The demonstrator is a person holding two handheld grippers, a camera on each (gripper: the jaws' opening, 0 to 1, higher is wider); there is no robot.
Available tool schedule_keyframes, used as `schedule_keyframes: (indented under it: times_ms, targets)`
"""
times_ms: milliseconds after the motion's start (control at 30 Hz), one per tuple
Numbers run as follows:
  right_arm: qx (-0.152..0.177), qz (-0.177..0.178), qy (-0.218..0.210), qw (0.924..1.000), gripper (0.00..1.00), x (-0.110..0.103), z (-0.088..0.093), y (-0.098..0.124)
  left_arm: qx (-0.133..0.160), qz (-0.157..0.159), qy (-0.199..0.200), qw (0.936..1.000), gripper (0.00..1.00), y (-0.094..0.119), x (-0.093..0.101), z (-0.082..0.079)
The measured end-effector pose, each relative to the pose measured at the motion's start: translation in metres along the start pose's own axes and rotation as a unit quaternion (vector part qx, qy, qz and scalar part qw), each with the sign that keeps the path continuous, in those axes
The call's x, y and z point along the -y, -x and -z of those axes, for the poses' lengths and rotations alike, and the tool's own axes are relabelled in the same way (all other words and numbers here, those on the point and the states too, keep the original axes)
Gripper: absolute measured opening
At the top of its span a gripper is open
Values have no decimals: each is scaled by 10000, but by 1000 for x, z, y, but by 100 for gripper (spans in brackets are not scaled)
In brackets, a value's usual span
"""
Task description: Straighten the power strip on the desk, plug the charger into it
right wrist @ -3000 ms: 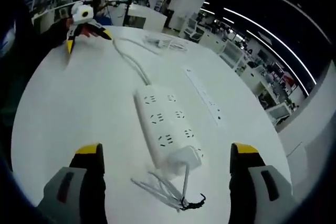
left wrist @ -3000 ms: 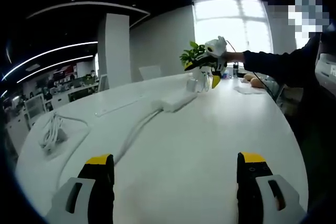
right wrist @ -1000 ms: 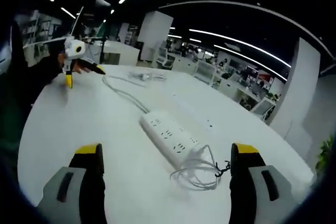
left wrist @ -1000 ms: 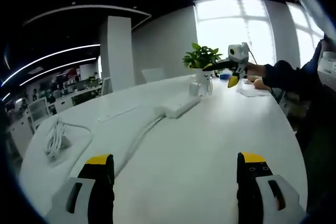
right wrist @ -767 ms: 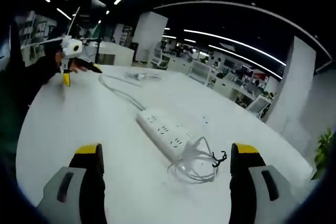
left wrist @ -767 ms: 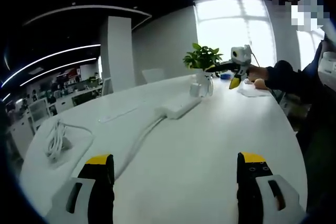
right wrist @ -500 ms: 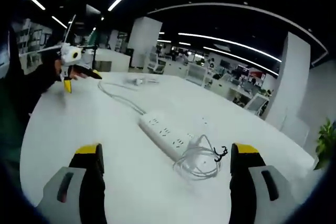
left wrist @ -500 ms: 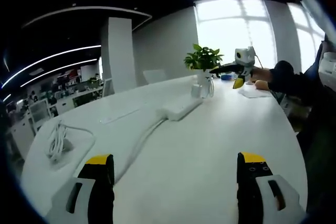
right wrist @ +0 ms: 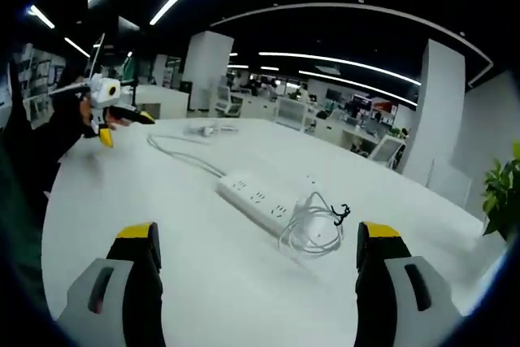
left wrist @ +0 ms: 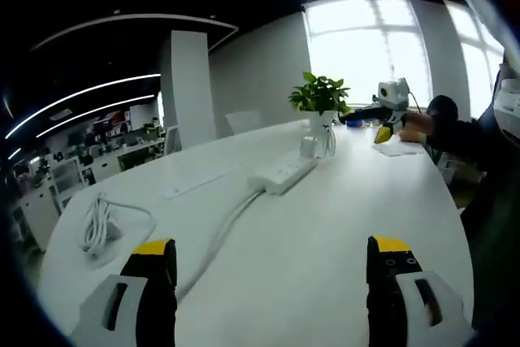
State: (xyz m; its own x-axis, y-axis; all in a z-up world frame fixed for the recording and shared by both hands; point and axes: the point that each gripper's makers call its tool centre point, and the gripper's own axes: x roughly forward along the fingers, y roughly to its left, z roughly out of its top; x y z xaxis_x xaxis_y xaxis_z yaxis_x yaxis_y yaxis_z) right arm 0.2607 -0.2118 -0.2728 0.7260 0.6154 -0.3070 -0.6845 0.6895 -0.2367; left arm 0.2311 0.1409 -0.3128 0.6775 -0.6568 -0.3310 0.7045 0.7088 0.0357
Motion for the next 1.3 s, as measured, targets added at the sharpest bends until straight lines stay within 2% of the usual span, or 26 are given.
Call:
schedule_keyframes:
  times_ms: [233,367,567,933,1300]
  targets:
    - [-74,232,-128,9996,100,-2,-3,22,-8,54,-1,10000,99,-6,1,0]
    - [-13,312,-377,9988,100,-7,-2,32,-2,74,-12,10000,99,-10,1,-2]
    - [-62,382,-467,9982,100,-12,5,37,30,40,-54,10000,99,-14,1,-8]
    - [48,559,-799,9952,100,-13,3,51,-8,148,-116,9998,99,-24,7,-13]
    - [-26,661,-943,9933,100,-19,10,64,-45,217,-230,9995,99,-33,7,-22]
